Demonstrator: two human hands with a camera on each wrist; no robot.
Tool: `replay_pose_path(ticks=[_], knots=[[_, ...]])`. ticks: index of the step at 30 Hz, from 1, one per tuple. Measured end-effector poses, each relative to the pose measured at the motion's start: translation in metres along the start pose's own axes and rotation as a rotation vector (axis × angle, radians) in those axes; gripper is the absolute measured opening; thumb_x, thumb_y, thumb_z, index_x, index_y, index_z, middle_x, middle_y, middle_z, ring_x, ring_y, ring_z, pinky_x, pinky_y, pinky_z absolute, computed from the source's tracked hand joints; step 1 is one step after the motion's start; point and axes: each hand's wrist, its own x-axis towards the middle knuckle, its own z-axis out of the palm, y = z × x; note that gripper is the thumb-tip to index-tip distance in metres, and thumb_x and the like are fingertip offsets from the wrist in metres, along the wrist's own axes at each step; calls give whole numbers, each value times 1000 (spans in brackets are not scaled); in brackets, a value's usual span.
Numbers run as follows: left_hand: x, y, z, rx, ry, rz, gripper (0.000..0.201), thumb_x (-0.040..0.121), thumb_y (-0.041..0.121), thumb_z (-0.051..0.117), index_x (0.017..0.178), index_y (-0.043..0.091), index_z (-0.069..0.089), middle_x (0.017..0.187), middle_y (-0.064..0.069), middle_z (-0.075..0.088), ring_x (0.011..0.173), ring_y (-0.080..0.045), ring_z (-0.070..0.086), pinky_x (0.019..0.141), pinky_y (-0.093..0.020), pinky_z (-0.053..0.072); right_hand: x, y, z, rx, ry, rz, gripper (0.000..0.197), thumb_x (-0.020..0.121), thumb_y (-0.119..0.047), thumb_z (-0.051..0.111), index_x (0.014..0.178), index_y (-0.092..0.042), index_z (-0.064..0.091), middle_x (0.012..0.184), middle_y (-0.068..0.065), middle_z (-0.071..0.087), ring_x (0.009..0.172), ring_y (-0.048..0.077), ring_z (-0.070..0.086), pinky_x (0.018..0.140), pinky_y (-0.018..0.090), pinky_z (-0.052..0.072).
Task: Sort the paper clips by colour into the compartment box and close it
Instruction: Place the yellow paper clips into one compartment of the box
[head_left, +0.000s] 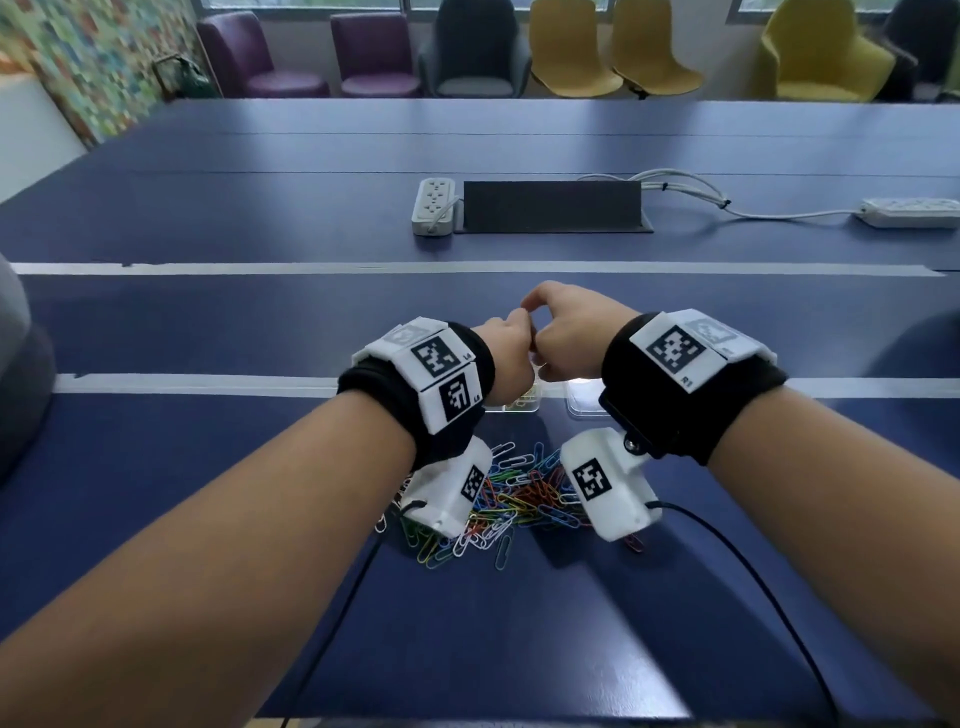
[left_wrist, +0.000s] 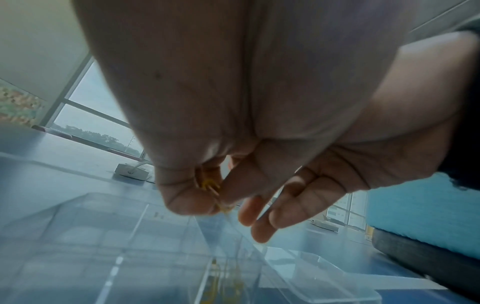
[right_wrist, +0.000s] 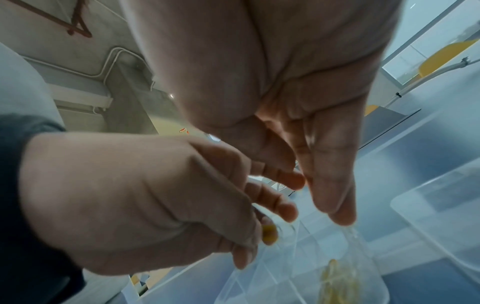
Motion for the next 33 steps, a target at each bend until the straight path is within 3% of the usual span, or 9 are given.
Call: replay_pose_path(ticks=[4, 7, 9, 12, 15, 19, 23, 27, 33], knots=[[-3, 0, -1, -123, 73, 41, 40, 90, 4, 38, 129, 12, 41, 127, -9, 52, 114, -28, 53, 94, -35, 44, -2, 8, -4, 3, -18, 18, 50, 86, -5, 50, 134, -15, 44, 119, 14, 65, 106, 29, 64, 92, 43, 53], [-2, -6, -2, -252, 123, 47, 36, 88, 1, 39, 119, 16, 51, 106, -2, 56, 99, -23, 56, 78, -27, 42, -6, 16, -6, 31, -16, 21, 50, 85, 0, 50, 132, -16, 47, 113, 13, 67, 100, 27, 67, 90, 41, 55], [-5, -14, -4, -278, 156, 44, 26, 88, 4, 44, 106, 19, 55, 96, 2, 55, 88, -18, 54, 74, -25, 41, -12, 20, -8, 20, 9, -5, 39, 84, -2, 49, 118, -19, 56, 102, 8, 67, 89, 24, 67, 85, 35, 56], [-15, -28, -6, -199, 172, 55, 12, 88, 14, 53, 96, 22, 57, 82, 7, 54, 81, -14, 51, 73, -21, 37, -23, 20, -5, -101, 0, -102, 23, 84, -8, 50, 85, -27, 62, 71, -6, 60, 76, 17, 59, 66, 21, 49], [-29, -44, -6, -53, 70, 58, 4, 88, 22, 58, 89, 24, 55, 76, 11, 52, 80, -13, 50, 74, -20, 35, -33, 12, 4, -219, -96, -203, 22, 84, -12, 56, 74, -28, 67, 58, -13, 54, 71, 13, 55, 70, 20, 45], [-47, -61, 0, 97, -81, 15, 4, 85, 26, 64, 86, 24, 61, 71, 14, 51, 78, -11, 52, 74, -22, 41, -43, 0, 20, -370, -197, -336, 19, 84, -14, 60, 92, -21, 75, 76, -7, 63, 75, 10, 55, 60, 15, 43], [-60, -68, 10, 108, -133, 0, 10, 79, 28, 69, 87, 23, 67, 65, 12, 55, 63, -5, 51, 59, -21, 41, -54, -5, 34, -489, -372, -398, 19, 76, -25, 73, 95, -23, 74, 77, -7, 66, 75, 12, 58, 75, 24, 53], [-66, -71, 13, 110, -124, -15, 14, 78, 23, 71, 90, 22, 66, 64, 12, 52, 58, -2, 47, 52, -18, 35, -55, -2, 42, -551, -373, -399, 23, 76, -19, 72, 99, -18, 73, 94, 0, 72, 76, 14, 54, 70, 21, 46], [-68, -87, 9, 182, -40, -69, 25, 77, 11, 67, 97, 26, 65, 80, 12, 55, 84, -14, 56, 70, -22, 43, -55, 3, 37, -530, -311, -378, 15, 82, -17, 61, 88, -15, 75, 83, -1, 71, 76, 15, 61, 70, 22, 51]])
